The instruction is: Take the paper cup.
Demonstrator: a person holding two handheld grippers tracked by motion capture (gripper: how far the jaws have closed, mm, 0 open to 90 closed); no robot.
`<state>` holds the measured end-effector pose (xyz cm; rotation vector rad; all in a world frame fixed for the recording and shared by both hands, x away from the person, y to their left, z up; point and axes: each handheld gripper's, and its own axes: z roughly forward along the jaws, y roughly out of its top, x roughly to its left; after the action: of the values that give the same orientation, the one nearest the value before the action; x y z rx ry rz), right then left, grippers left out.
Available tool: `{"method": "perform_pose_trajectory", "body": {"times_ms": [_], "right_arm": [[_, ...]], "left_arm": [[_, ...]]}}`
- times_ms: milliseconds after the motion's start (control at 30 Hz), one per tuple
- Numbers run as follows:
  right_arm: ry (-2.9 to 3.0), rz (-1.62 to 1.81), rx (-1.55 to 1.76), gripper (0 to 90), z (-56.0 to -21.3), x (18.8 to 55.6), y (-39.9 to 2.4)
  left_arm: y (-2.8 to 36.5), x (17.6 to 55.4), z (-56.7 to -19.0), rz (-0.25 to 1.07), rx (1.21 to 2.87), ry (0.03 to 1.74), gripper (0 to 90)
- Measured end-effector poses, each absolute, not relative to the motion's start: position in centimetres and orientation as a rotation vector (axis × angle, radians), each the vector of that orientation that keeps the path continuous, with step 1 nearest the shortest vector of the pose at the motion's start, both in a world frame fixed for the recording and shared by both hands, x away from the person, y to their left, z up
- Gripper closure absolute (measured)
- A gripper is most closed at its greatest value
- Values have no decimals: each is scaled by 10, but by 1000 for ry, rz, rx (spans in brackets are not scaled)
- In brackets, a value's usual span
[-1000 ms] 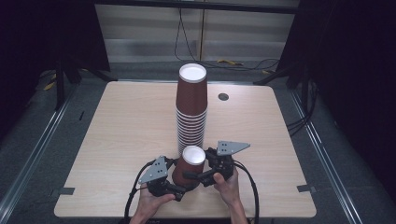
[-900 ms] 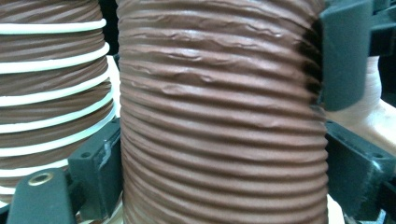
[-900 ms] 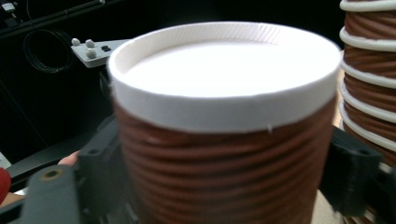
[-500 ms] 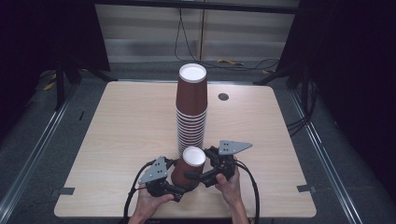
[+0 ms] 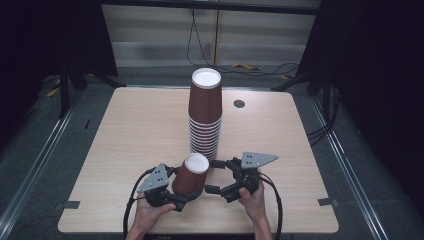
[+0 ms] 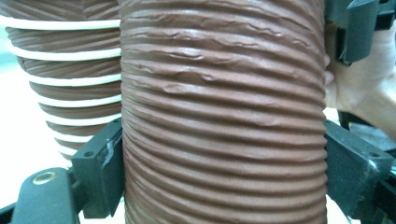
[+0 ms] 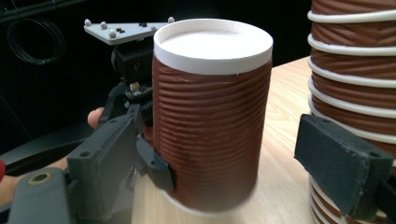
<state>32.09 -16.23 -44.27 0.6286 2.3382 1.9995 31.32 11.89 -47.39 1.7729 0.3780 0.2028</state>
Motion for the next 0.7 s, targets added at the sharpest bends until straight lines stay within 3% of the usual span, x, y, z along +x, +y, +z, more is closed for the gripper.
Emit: {"method": "perform_pose_trajectory", "body": {"times_ms": [700], "right_arm": [[2392,1824,665,134,-449,314,-181]], "left_arm": [[109,320,-463,230,1979,321,143]]}}
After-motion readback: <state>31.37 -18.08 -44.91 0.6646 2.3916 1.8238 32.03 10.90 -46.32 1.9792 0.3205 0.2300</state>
